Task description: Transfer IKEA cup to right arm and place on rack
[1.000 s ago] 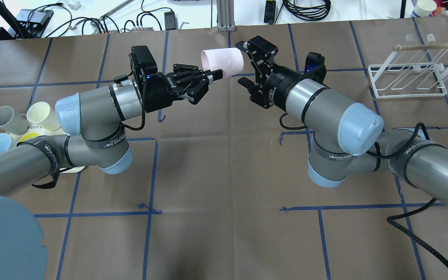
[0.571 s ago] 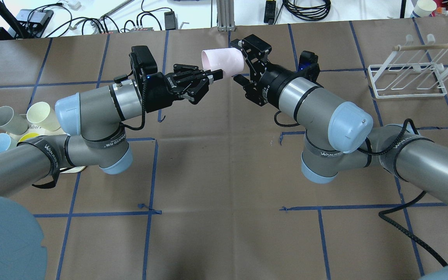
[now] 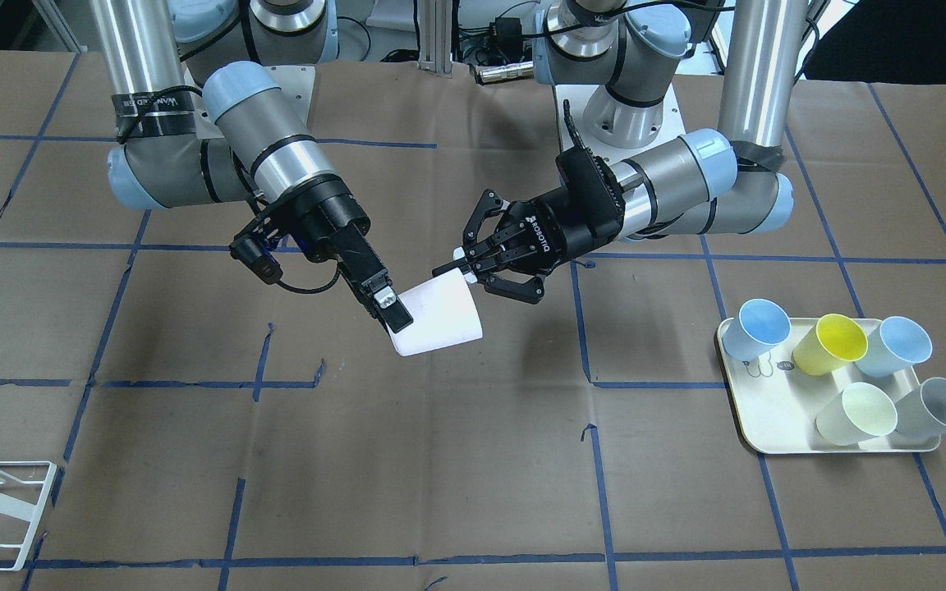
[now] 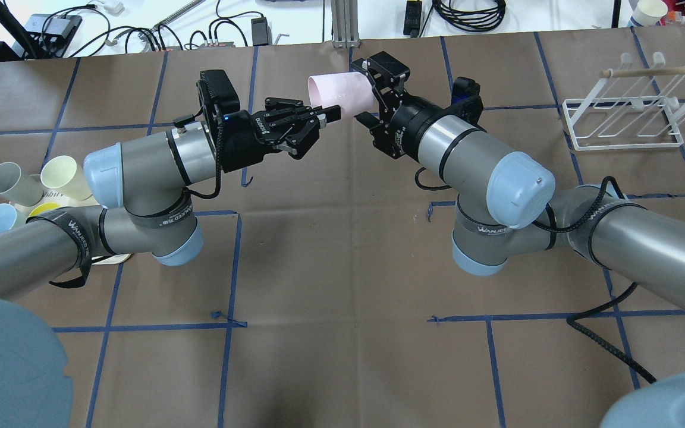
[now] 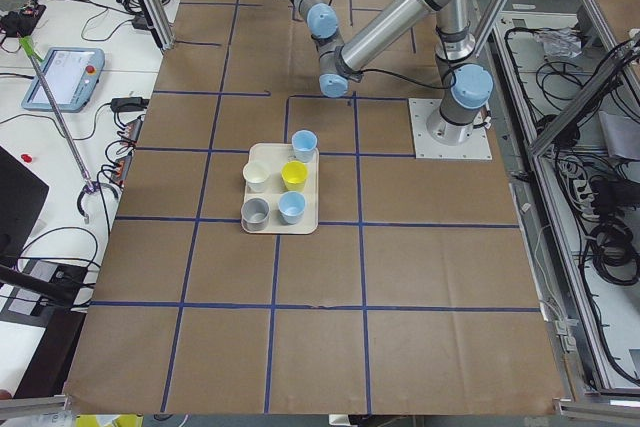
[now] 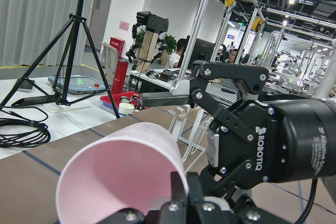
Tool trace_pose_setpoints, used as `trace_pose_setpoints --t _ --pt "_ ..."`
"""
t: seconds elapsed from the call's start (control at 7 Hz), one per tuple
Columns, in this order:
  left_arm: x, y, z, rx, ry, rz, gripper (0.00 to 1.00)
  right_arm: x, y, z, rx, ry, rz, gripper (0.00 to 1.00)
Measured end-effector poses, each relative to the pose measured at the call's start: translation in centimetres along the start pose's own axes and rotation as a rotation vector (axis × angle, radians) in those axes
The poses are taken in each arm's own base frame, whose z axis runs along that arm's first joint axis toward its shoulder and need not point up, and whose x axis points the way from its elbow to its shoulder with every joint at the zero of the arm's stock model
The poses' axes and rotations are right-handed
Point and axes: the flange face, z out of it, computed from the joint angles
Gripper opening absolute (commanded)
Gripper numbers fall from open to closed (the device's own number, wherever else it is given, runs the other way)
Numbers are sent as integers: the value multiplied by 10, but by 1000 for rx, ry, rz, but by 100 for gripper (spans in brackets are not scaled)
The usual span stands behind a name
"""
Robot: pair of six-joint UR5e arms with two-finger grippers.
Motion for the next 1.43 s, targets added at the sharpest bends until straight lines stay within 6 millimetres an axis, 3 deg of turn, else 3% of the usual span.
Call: trace_pose_setpoints --t 0.57,1.0,1.43 --pt "1 0 0 2 2 -5 1 0 15 5 -2 3 50 100" --pt "1 0 0 2 0 -4 1 -9 17 8 -8 -15 63 100" --pt "1 0 0 2 1 -4 1 -4 17 11 -11 -3 75 99"
